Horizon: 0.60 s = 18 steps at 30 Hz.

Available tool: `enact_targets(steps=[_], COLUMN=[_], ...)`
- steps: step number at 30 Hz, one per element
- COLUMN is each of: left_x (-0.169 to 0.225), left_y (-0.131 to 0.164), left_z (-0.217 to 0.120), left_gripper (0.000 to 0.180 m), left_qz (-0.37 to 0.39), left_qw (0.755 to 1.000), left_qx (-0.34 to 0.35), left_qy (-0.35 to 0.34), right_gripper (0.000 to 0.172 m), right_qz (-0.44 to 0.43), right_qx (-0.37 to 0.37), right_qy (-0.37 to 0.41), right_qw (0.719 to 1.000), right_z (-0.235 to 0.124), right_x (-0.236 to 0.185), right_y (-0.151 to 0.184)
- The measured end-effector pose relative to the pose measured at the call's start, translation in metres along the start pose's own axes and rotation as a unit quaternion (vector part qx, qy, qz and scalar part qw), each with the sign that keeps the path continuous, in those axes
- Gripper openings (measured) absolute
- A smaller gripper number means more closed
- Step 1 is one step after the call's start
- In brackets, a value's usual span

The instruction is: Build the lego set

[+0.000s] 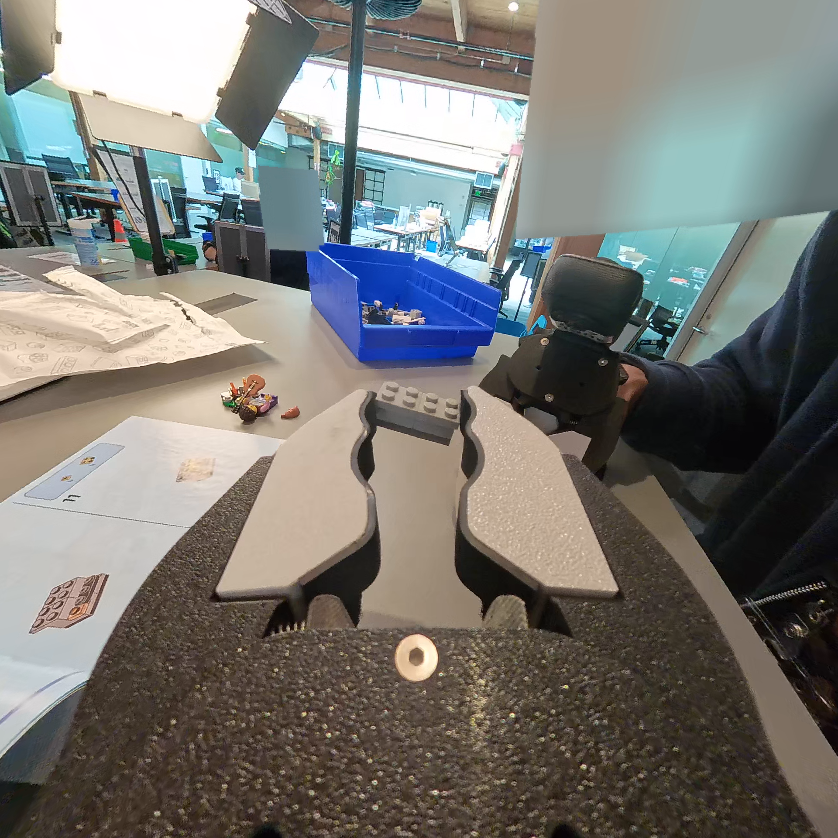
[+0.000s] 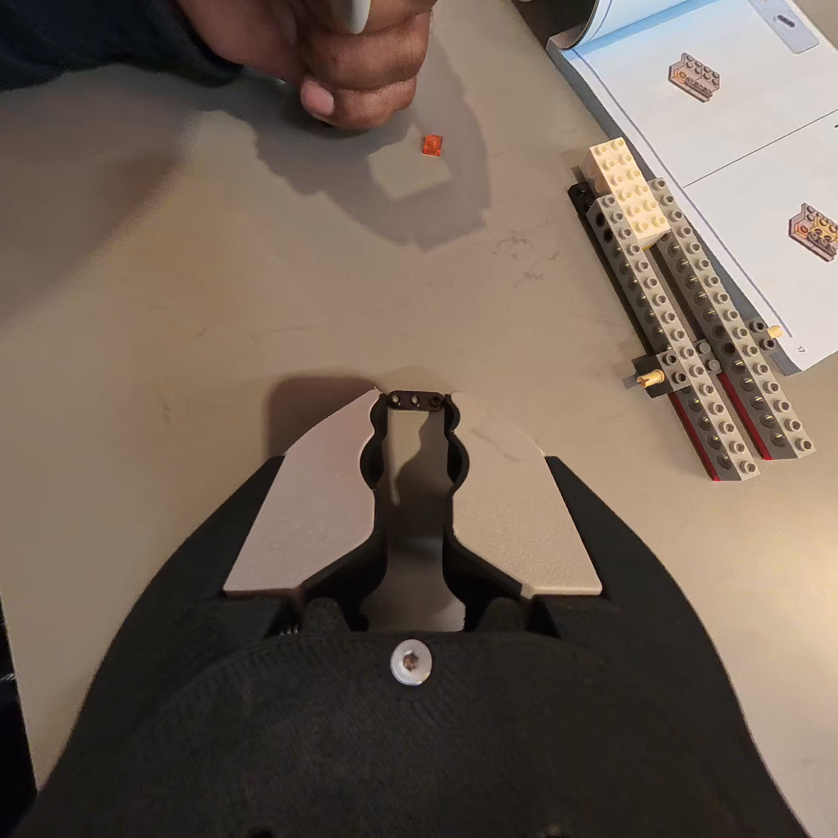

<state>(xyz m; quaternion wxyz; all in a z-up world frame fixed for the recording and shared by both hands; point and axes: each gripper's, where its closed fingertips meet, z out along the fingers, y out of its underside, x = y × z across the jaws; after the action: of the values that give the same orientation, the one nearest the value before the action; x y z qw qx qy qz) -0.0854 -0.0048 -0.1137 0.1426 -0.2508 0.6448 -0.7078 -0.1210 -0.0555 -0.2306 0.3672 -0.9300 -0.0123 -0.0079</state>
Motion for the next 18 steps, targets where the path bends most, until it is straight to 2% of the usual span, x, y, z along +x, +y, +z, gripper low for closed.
enact_targets(steps=[18], left_x=[-0.0090], left_y=[-0.0020], left_z=[-0.0034], left_gripper=[0.035], left_qz=[0.008], left_qw=[0.999], left_qx=[-0.013], left_qy=[-0.038], right_gripper=[0.024], right_qz=[0.006], right_qx=[0.005], right_qy=[-0.008], right_qw=[1.000], right_z=[0.0012], right_x=[0.0009], right_y=[-0.0010])
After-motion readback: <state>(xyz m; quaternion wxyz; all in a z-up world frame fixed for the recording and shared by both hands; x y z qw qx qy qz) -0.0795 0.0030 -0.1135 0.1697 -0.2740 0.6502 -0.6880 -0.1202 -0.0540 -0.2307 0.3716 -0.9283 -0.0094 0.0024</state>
